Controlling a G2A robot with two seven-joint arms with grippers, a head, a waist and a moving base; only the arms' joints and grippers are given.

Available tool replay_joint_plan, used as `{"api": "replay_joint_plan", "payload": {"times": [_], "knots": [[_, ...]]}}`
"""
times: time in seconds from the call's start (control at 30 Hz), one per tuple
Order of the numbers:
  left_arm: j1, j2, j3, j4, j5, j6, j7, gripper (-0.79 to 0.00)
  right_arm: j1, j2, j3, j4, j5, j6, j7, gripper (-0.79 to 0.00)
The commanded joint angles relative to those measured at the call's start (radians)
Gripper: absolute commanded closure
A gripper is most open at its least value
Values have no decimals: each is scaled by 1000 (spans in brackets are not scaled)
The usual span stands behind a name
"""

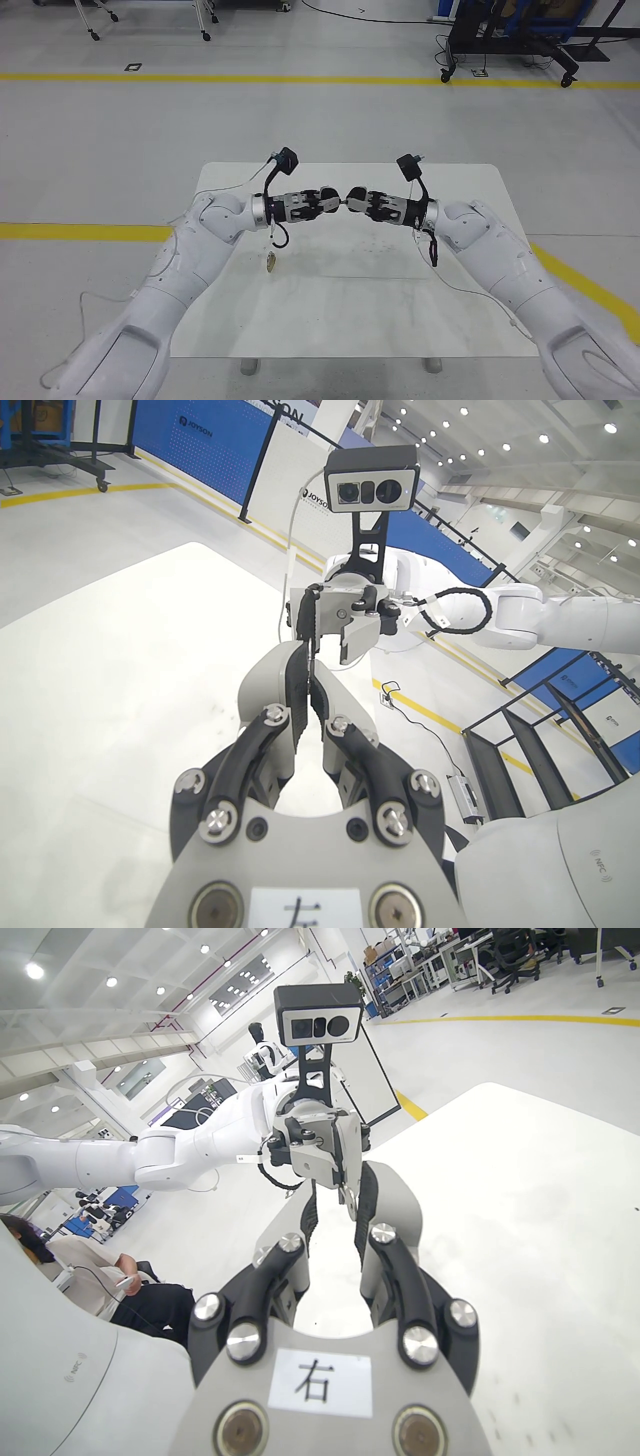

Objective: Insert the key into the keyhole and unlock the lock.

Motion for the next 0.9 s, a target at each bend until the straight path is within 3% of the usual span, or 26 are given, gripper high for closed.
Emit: {"api": "replay_joint_plan", "payload": {"times": [0.0,0.33,0.4,0.67,0.8,0.87], "knots": [[-2,1,4,0,3,0,6,0,-1,-3,6,1,-3,0,3,0],[-3,9,13,-1,10,0,43,0,-6,-18,29,6,-1,0,29,0],[-7,10,10,2,23,0,61,-785,-9,-18,39,1,-1,0,33,0],[5,46,-52,-47,147,0,153,-785,-47,-4,117,-23,-34,0,12,0],[52,93,-134,-115,391,0,209,-785,-57,0,134,-29,-38,0,4,0],[102,119,-188,-180,553,42,227,-785,-57,0,134,-29,-38,0,4,0]]}}
